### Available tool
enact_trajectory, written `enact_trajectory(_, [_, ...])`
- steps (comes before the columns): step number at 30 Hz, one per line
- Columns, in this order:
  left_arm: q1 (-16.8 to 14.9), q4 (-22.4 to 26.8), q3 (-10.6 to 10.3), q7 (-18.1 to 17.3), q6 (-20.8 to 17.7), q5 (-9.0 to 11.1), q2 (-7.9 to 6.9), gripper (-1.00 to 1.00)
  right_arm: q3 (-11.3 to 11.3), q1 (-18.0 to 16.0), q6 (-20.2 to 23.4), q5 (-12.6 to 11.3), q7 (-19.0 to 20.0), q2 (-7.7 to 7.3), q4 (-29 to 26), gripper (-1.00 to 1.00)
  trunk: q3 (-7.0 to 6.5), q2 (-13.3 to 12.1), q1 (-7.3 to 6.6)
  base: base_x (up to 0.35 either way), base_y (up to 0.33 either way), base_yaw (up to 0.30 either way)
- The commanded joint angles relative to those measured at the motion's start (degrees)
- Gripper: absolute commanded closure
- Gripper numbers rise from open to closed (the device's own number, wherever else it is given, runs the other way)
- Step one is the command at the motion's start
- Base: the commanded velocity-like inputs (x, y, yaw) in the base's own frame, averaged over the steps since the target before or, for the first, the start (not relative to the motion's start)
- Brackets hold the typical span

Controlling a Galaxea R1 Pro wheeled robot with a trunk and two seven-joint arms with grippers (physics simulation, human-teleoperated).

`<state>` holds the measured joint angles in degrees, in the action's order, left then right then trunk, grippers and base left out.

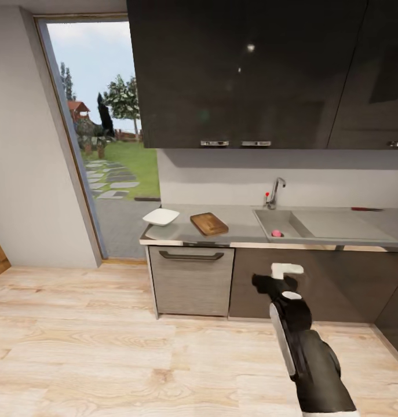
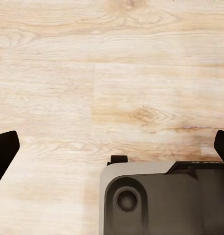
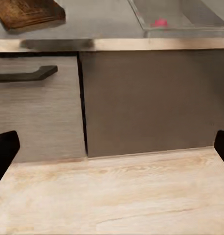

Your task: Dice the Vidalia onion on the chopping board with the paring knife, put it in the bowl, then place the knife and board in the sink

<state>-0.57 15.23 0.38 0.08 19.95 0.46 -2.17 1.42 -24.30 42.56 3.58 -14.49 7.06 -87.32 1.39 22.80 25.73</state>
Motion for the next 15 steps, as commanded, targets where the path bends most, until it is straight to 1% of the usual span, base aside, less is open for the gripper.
enact_trajectory(1, [-0.04,-0.02,0.00,0.01,0.18,0.03,0.03,-1.00,1.48,-3.16,2.78,2.34,-1.20,1.68,-0.04,-1.00,0.15,0.11,0.05,0.174,0.139,0.000])
enact_trajectory(2, [-0.04,-0.02,0.01,0.01,0.18,0.04,0.02,-1.00,2.24,-4.59,3.85,3.26,-1.79,2.54,-0.04,-1.00,0.15,0.11,0.05,0.196,0.160,0.000])
enact_trajectory(3, [-0.04,-0.02,0.03,0.01,0.18,0.05,0.02,-1.00,2.99,-6.19,4.97,4.12,-2.38,2.94,0.00,-1.00,0.15,0.11,0.05,0.215,0.177,0.000])
enact_trajectory(4, [-0.04,-0.02,0.05,0.01,0.18,0.05,0.03,-1.00,3.45,-7.29,5.70,4.64,-2.75,2.94,0.03,-1.00,0.15,0.11,0.05,0.227,0.188,0.000])
enact_trajectory(7, [-0.04,-0.02,0.05,0.01,0.18,0.05,0.02,-1.00,3.71,-7.92,6.12,4.89,-2.96,2.94,0.34,-1.00,0.15,0.11,0.05,0.232,0.193,0.000])
enact_trajectory(15, [-0.04,-0.02,0.06,0.01,0.18,0.06,-0.01,-1.00,3.52,-8.04,5.85,5.02,-2.89,2.94,1.20,-1.00,0.15,0.11,0.05,0.239,0.195,0.000])
